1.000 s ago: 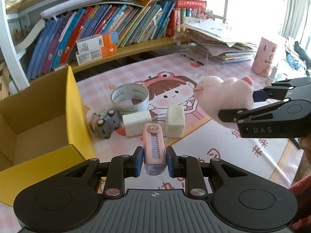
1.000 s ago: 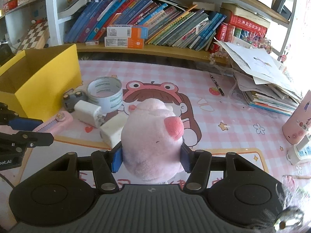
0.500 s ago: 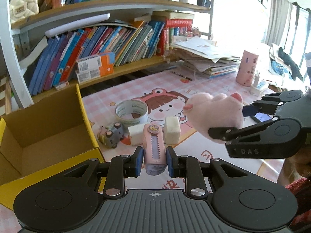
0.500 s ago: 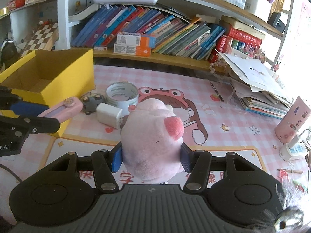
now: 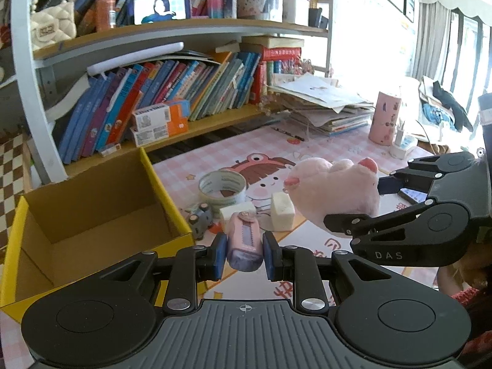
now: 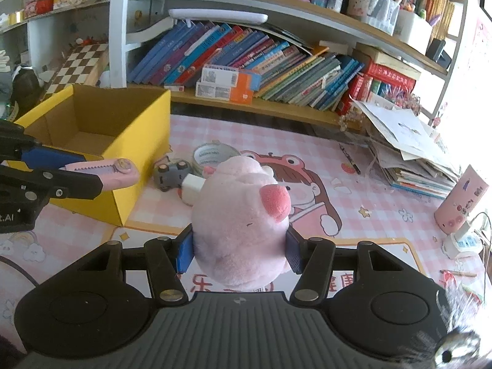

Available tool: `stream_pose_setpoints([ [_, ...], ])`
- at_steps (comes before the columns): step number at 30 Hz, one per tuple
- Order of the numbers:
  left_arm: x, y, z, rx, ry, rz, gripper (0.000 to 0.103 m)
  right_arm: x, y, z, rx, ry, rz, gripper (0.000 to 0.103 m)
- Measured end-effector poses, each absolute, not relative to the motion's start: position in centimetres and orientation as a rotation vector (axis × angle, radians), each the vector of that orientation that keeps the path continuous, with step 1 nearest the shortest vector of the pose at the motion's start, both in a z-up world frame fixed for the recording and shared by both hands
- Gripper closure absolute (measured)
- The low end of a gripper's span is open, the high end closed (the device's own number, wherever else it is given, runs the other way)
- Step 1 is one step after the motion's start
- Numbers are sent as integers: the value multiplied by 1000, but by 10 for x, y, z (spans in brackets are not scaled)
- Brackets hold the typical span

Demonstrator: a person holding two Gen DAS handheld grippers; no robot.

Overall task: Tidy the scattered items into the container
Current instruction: 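Lift the knife and pig and carry both over the yellow box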

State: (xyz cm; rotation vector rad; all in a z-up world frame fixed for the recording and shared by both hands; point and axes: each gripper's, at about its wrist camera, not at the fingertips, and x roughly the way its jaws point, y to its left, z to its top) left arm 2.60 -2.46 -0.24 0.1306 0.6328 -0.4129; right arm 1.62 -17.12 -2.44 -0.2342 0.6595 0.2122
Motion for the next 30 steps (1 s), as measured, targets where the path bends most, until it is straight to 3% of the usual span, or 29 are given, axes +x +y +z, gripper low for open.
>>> stream_pose_setpoints([
  [30, 21, 62, 33, -68, 527, -271, 80, 28, -115, -2, -304, 604, 326, 48],
])
